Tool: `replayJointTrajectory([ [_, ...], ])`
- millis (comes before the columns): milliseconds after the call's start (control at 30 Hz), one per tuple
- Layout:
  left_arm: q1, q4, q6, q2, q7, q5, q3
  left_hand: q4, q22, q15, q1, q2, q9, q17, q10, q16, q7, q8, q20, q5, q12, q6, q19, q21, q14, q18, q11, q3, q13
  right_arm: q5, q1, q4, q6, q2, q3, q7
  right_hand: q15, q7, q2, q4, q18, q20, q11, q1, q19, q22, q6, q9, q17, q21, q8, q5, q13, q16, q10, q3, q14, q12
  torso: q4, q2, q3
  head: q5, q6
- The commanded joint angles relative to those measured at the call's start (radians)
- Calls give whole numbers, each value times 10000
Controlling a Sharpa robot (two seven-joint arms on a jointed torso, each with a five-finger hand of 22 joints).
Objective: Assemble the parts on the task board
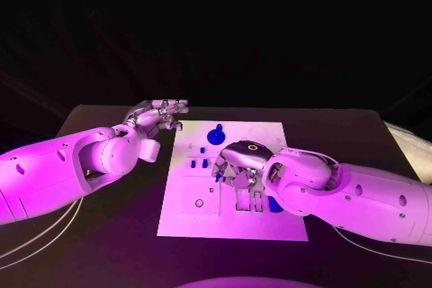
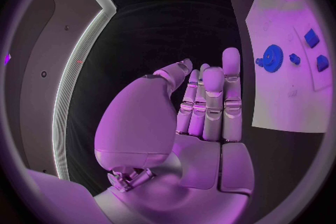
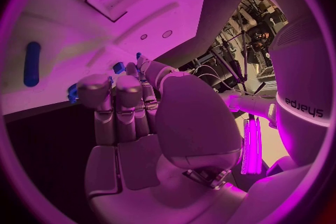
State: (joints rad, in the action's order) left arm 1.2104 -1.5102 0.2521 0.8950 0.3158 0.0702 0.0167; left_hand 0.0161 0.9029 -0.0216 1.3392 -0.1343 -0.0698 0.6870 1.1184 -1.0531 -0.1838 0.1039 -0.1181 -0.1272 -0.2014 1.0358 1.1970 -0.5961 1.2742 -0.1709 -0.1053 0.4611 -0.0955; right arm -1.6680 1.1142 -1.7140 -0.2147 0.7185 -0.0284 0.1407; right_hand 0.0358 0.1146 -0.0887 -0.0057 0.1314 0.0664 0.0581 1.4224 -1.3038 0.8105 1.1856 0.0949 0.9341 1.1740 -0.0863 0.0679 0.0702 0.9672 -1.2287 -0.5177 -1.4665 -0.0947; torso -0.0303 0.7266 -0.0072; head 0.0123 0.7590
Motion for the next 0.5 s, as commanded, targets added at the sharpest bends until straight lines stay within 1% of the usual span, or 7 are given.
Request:
replayJointTrajectory([
  [33,-4,-12,-205,-41,55,-33,-5,-1,-12,16,-62,58,11,-12,-81,25,16,29,-16,-37,-60,-50,-11,52,-52,-116,-15,-55,-17,-282,-101,133,208,-151,-9,-64,-62,72,28,-17,36,37,-12,-113,-34,1,0,8,6,39,25,45,8,64,-70,-51,-169,7,-13,1,7,6,25],
  [200,-5,-7,-236,-66,19,-33,13,-1,-22,13,-58,72,11,-22,-95,27,14,28,-19,-44,-70,-59,-9,65,-55,-116,-16,-59,-18,-357,-206,303,273,-331,-34,-11,-74,88,28,-20,35,45,4,-160,-32,0,-14,10,10,41,36,30,3,72,-56,-53,-167,25,-4,-1,20,63,72],
  [400,-6,-2,-276,-79,-14,-33,25,2,-41,10,-50,107,11,-39,-119,29,11,29,-22,-63,-91,-71,-3,88,-60,-117,-19,-62,-21,-427,-266,434,328,-463,-47,9,-82,95,27,-21,36,50,11,-197,-26,-11,-20,13,1,38,42,18,0,67,-48,-49,-165,36,5,0,17,94,76],
  [500,-6,-3,-297,-86,-24,-33,27,2,-41,10,-50,107,11,-39,-119,29,11,29,-22,-63,-91,-71,-3,88,-60,-117,-19,-62,-21,-510,-283,487,365,-521,-54,31,-82,95,27,-21,36,50,11,-197,-26,-11,-20,13,1,38,42,18,0,67,-48,-49,-165,36,-1,0,15,105,92],
])
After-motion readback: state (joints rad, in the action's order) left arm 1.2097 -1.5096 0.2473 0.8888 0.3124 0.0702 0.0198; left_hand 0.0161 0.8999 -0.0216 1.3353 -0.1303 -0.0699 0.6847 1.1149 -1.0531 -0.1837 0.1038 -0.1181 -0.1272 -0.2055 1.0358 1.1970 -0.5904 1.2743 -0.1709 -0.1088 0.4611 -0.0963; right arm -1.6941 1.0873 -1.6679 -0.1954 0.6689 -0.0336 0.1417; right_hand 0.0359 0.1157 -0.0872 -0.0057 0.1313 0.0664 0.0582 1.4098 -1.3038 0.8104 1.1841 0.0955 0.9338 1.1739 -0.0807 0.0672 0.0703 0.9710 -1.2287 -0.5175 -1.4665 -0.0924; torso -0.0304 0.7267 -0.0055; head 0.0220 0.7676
